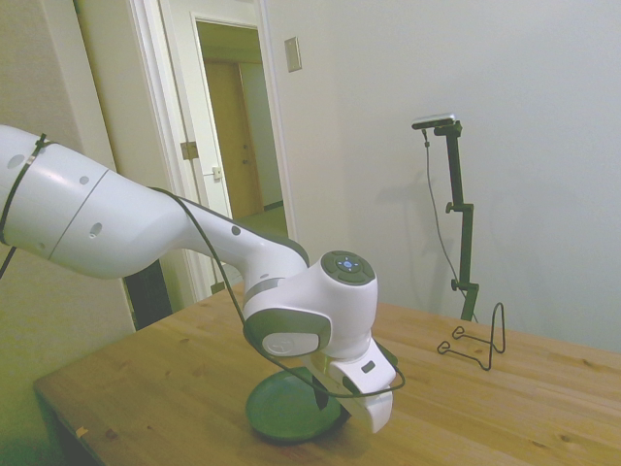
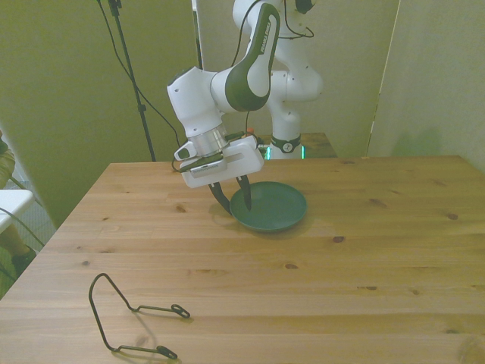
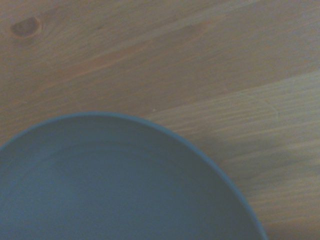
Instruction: Load the plate
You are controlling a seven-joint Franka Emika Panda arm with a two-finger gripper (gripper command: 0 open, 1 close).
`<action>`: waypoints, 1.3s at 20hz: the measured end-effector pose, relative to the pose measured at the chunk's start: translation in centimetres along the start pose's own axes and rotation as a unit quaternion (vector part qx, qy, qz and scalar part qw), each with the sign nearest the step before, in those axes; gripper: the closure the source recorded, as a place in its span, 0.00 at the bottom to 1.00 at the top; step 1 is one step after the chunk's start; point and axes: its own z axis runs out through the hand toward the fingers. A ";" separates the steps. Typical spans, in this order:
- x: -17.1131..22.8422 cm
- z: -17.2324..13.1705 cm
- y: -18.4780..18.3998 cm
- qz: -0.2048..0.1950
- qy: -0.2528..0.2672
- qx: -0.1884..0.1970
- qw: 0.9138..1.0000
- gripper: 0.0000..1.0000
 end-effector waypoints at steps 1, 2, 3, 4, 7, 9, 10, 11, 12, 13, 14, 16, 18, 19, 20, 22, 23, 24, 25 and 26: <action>0.0 0.1 0.0 0.000 -0.001 -0.001 1.000 1.00; 0.0 0.1 0.0 0.000 -0.002 -0.001 1.000 1.00; 0.0 0.2 0.1 0.000 -0.003 -0.003 1.000 1.00; 0.0 0.2 0.1 -0.001 -0.003 -0.004 1.000 1.00; 0.0 0.3 0.2 -0.005 -0.002 -0.010 1.000 1.00; 0.0 0.3 0.2 -0.007 -0.003 -0.012 1.000 1.00; -0.1 0.3 0.2 -0.007 -0.005 -0.013 1.000 1.00; -0.1 0.2 0.2 -0.009 -0.006 -0.014 1.000 1.00; -0.1 0.2 0.2 -0.010 -0.006 -0.015 1.000 1.00; -0.1 0.2 0.1 -0.011 -0.005 -0.016 1.000 1.00; -0.2 0.2 0.1 -0.013 -0.005 -0.017 1.000 1.00; -0.2 -0.1 -0.1 -0.021 -0.001 -0.025 0.999 1.00; 0.1 -0.8 -0.4 -0.028 0.008 -0.030 0.999 1.00; 0.3 -1.3 -0.7 -0.031 0.014 -0.031 0.999 1.00; 0.6 -2.0 -1.2 -0.036 0.022 -0.032 0.999 1.00; 1.1 -3.4 -2.1 -0.041 0.037 -0.029 0.998 1.00; 1.3 -4.0 -2.5 -0.045 0.043 -0.029 0.998 1.00; 1.4 -4.6 -2.8 -0.048 0.049 -0.028 0.997 1.00; 1.6 -5.4 -3.3 -0.052 0.055 -0.027 0.997 1.00; 1.8 -6.3 -3.7 -0.057 0.064 -0.028 0.996 1.00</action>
